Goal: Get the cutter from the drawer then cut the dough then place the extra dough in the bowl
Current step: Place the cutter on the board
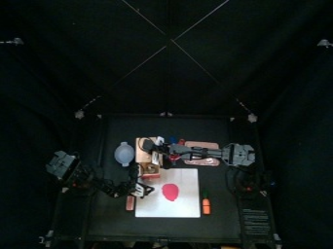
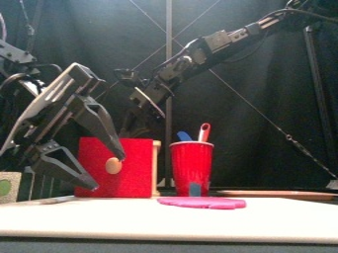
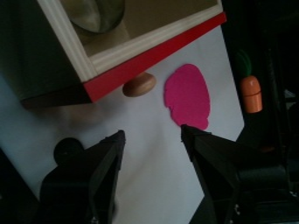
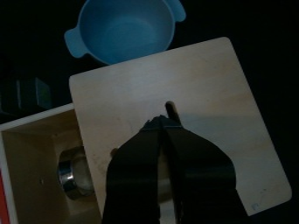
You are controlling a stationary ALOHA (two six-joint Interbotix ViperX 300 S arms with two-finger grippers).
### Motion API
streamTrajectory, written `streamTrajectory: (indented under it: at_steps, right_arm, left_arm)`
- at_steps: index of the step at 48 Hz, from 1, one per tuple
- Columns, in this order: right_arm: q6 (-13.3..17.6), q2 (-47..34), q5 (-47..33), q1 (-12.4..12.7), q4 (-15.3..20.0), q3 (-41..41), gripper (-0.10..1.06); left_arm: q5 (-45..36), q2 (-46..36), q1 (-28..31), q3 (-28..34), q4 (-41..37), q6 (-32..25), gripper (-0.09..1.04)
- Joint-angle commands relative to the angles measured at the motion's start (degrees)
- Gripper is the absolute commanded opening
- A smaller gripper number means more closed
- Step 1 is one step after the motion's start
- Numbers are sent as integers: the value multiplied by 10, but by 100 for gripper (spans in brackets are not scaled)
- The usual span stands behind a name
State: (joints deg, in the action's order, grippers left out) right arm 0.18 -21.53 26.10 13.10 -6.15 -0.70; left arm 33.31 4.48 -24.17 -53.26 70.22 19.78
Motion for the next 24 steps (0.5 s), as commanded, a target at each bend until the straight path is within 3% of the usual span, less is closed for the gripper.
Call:
streamTrajectory:
  at_steps: [1, 13, 24]
  right_arm:
    - [1, -10, 11, -3, 4, -2, 4]
    - [4, -8, 14, -4, 5, 4, 4]
    - [8, 8, 24, -12, 6, 18, 4]
  left_arm:
    - [3, -16, -1, 5, -11, -6, 89]
    - [23, -65, -17, -8, -74, -36, 88]
    - [50, -145, -16, -10, -235, -69, 88]
